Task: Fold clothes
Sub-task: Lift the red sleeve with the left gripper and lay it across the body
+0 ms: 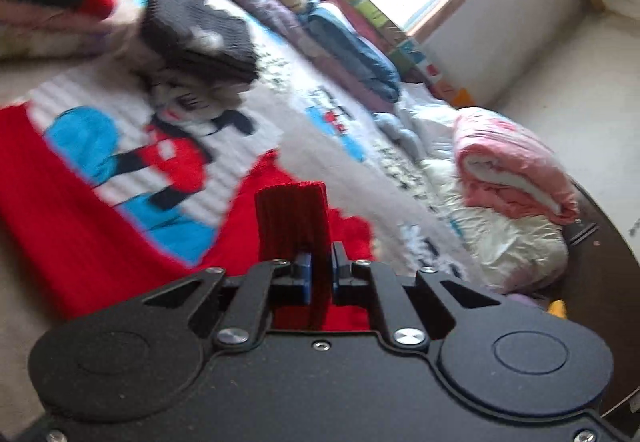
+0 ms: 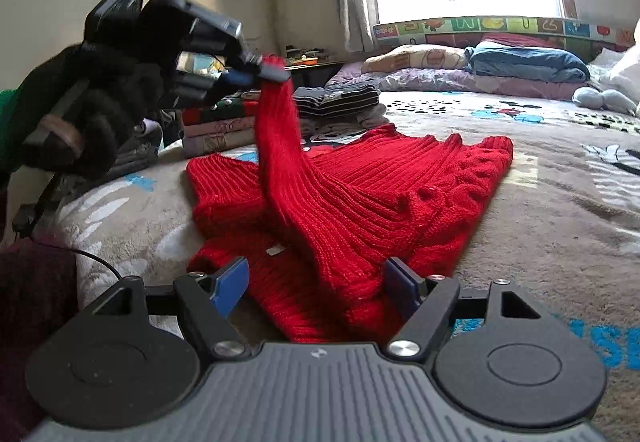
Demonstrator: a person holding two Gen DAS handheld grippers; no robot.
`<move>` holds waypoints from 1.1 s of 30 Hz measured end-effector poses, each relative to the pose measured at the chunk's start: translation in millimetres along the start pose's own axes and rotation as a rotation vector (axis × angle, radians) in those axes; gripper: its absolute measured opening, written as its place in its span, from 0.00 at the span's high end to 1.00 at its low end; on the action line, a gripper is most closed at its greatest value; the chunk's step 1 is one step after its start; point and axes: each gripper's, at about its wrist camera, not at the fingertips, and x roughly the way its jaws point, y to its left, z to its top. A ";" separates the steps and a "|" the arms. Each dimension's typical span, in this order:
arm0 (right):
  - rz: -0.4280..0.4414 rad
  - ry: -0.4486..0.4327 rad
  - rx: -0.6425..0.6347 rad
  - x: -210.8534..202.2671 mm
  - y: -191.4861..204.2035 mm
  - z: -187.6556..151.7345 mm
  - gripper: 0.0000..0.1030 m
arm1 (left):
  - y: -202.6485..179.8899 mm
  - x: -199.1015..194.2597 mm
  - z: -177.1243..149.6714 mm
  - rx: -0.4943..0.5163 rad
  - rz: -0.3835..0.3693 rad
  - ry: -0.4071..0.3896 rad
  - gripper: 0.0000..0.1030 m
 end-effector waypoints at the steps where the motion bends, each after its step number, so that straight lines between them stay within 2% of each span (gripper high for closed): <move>1: 0.003 -0.001 0.009 -0.2 -1.3 0.1 0.28 | -6.8 4.0 2.9 0.008 -0.009 -0.001 0.94; 8: 0.021 -0.009 0.080 -1.7 -11.4 0.7 0.34 | -41.8 42.2 17.5 0.018 -0.071 0.006 0.95; 16: 0.073 -0.044 0.294 -6.8 -36.5 -3.2 0.45 | -70.5 91.6 22.5 0.008 -0.108 0.042 0.95; 21: 0.116 -0.075 0.489 -8.7 -59.1 -13.3 0.66 | -78.9 125.4 17.5 0.015 -0.079 0.068 0.95; 28: 0.147 -0.103 0.659 -8.0 -74.5 -26.2 0.72 | -76.0 167.8 4.1 0.010 -0.015 0.094 0.95; 33: 0.161 -0.116 0.743 -8.3 -83.2 -33.8 0.80 | -74.8 187.4 -4.0 0.012 0.025 0.095 0.95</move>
